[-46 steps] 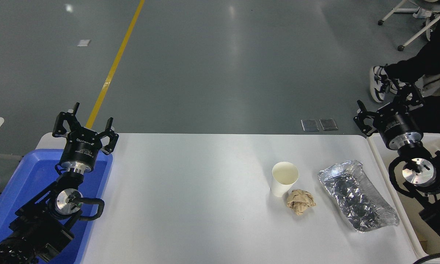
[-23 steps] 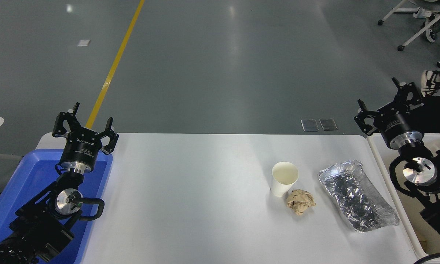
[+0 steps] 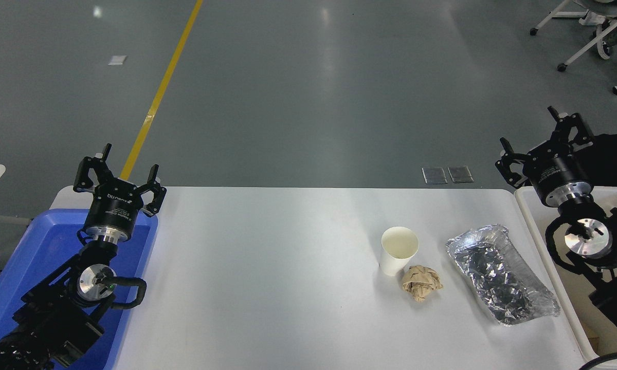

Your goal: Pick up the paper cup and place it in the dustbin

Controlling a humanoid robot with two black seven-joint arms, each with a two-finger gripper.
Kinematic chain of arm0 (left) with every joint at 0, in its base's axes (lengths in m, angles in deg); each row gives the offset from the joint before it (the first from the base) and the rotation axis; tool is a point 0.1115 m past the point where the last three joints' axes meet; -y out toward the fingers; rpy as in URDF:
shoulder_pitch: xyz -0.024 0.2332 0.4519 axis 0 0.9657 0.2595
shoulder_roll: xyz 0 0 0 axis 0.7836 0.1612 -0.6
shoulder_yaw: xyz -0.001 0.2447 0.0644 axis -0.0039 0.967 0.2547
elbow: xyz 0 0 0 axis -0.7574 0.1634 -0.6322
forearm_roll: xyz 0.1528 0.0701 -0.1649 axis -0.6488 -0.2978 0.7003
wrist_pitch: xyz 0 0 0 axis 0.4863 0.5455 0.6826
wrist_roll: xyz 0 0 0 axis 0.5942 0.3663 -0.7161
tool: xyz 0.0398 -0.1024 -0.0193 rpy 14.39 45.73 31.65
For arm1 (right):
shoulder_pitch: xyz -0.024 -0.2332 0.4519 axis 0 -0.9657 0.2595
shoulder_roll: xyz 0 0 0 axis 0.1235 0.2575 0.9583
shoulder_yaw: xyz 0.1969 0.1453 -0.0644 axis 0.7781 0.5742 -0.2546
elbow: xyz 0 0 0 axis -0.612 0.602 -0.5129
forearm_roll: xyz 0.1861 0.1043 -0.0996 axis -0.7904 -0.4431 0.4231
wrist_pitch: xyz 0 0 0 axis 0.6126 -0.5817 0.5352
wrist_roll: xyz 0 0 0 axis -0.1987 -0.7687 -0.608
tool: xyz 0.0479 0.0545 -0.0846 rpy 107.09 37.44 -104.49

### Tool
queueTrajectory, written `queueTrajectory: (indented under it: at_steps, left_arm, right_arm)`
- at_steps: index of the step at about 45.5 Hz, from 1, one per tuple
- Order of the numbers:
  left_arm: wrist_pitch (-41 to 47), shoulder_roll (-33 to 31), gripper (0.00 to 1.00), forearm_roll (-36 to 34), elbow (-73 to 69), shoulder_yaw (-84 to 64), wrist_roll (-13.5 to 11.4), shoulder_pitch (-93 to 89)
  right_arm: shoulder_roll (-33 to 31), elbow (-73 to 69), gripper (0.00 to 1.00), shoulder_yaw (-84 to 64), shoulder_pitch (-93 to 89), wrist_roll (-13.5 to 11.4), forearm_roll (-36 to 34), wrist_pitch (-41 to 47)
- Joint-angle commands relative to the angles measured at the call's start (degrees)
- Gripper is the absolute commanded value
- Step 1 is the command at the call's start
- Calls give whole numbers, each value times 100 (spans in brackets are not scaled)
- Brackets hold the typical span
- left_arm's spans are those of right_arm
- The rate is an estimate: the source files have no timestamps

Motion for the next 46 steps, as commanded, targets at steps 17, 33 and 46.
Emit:
queueTrajectory:
  at_steps: [17,33,46]
  left_arm:
    - [-6,-1,98,0,0,-3,-1,-2]
    - [-6,-1,98,0,0,6,8,-2]
    - [-6,-1,98,0,0,6,8,-2]
  right_arm:
    - [-1103,268,100,-2431,1262,-14,-9,-44]
    - [-1455,276,100,-6360,3688,-76,-18,-35]
    - [-981,259,100,-9515,5130,-462,-140,61]
